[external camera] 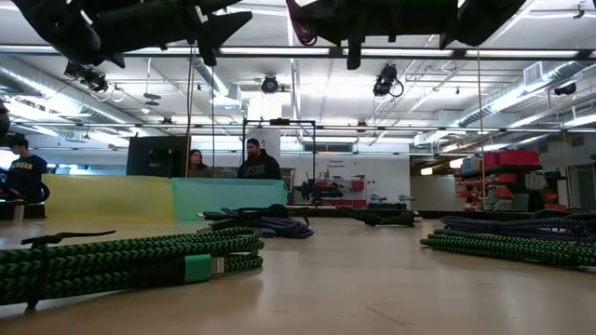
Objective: Pick & Place USB Port
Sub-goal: Put the pink charger cable into the green bin
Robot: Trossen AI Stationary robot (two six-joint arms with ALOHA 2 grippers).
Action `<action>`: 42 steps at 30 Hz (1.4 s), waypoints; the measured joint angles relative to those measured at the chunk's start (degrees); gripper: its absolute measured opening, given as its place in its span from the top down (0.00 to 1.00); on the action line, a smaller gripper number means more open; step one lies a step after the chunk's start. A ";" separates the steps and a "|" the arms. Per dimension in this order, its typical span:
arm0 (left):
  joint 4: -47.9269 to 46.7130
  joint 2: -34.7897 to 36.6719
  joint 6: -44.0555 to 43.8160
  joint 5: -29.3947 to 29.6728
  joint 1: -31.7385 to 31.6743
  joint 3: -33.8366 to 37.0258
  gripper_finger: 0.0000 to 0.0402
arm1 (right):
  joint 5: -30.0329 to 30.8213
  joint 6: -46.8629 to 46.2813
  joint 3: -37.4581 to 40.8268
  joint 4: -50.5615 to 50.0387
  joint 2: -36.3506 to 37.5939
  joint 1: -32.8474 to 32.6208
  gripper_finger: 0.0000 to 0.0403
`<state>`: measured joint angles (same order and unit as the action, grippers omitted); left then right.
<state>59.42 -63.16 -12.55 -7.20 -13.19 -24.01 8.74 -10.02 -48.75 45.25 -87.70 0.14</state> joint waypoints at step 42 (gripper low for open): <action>-18.33 -10.51 -0.19 4.83 -1.11 -13.00 0.95 | 6.10 4.19 -2.29 -9.52 -1.59 -0.84 0.75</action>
<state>41.08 -73.67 -12.74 -2.37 -14.30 -37.01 14.84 -5.83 -51.05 35.73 -89.29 -0.71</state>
